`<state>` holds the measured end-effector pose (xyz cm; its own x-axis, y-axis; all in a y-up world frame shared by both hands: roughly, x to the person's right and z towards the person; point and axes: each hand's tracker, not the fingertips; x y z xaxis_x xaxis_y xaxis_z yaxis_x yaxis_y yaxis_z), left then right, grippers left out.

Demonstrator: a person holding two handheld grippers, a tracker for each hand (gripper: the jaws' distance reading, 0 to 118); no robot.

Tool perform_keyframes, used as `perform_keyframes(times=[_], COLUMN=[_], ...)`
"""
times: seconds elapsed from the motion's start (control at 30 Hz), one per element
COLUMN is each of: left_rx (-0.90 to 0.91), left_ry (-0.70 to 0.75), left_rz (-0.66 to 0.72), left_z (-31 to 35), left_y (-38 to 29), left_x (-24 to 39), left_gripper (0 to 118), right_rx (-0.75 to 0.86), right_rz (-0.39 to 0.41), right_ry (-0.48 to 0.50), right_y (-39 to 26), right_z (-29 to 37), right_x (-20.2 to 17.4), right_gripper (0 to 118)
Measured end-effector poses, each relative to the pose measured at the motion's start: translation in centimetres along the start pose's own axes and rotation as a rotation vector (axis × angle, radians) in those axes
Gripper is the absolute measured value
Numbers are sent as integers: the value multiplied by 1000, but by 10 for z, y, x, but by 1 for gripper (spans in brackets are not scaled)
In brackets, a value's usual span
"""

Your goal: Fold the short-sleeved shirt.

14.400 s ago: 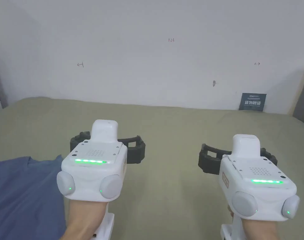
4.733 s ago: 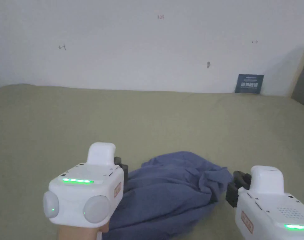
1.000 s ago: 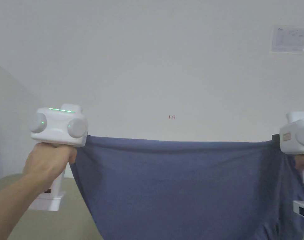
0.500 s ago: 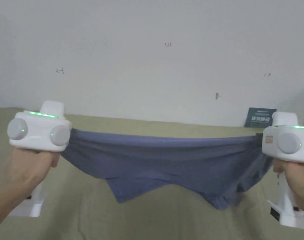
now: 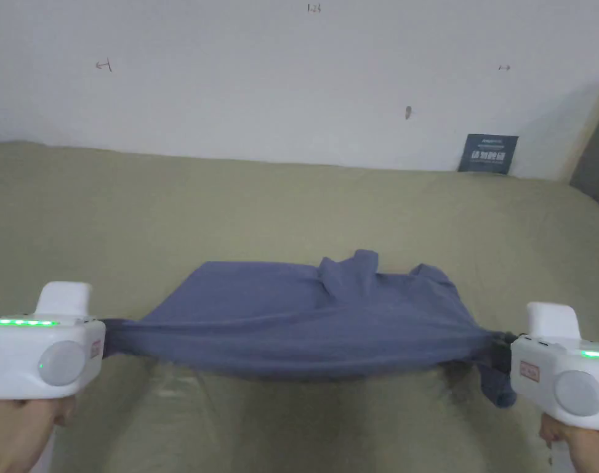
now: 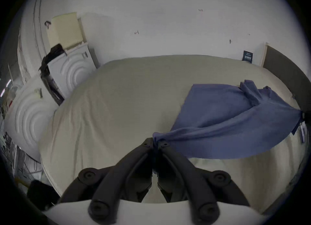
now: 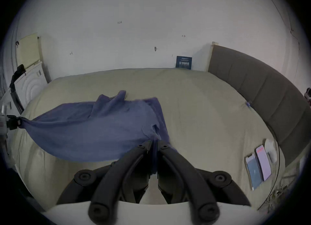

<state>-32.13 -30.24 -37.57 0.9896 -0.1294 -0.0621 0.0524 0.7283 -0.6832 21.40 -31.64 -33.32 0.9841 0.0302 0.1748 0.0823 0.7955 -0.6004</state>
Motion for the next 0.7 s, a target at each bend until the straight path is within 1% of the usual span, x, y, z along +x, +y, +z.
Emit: perform_keyframes(times=[0.07, 0.17, 0.27, 0.33, 0.4, 0.47, 0.53, 0.57, 0.6, 0.63, 0.67, 0.7], left_rx=[-13, -42, -77, -113, -144, -153, -166, -169, -171, -170, -170, -172], left_ry=[-21, -50, -78, -80, -89, -83, -94, -96, -100, -114, -123, -134], left_rz=[-4, 4, 13, 5, -2, -16, -7, 0, 8, 20, 27, 25], left_z=[19, 42, 55, 53, 45, 40, 36, 36, 36, 37, 37, 37], left_y=[-21, -57, -87, -100, -108, -112, -115, -115, -115, -114, -115, -114], left_x=[-6, -13, -15, -13, -12, -10, -11, -12, -13, -15, -18, -20], left_gripper=[3, 4, 4, 4, 4, 4, 4, 4, 4, 6, 17, 45], right_rx=[-3, -58, -84, -138, -155, -184, -220, -219, -236, -236, -247, -248], right_rz=[-3, -14, -7, -9, -6, -4, 3, 1, 3, -23, -42, -45], right_ry=[2, 5, 13, 14, 7, -11, -8, -9, -17, -38, -47, -39], right_y=[-24, -58, -90, -102, -111, -116, -120, -121, -121, -121, -119, -117], right_z=[23, 49, 62, 58, 50, 41, 34, 33, 33, 34, 36, 39], right_x=[7, 16, 21, 19, 17, 14, 12, 12, 11, 11, 10, 10], right_gripper=[9, 9, 9, 9, 9, 9, 9, 11, 24, 57, 91, 118])
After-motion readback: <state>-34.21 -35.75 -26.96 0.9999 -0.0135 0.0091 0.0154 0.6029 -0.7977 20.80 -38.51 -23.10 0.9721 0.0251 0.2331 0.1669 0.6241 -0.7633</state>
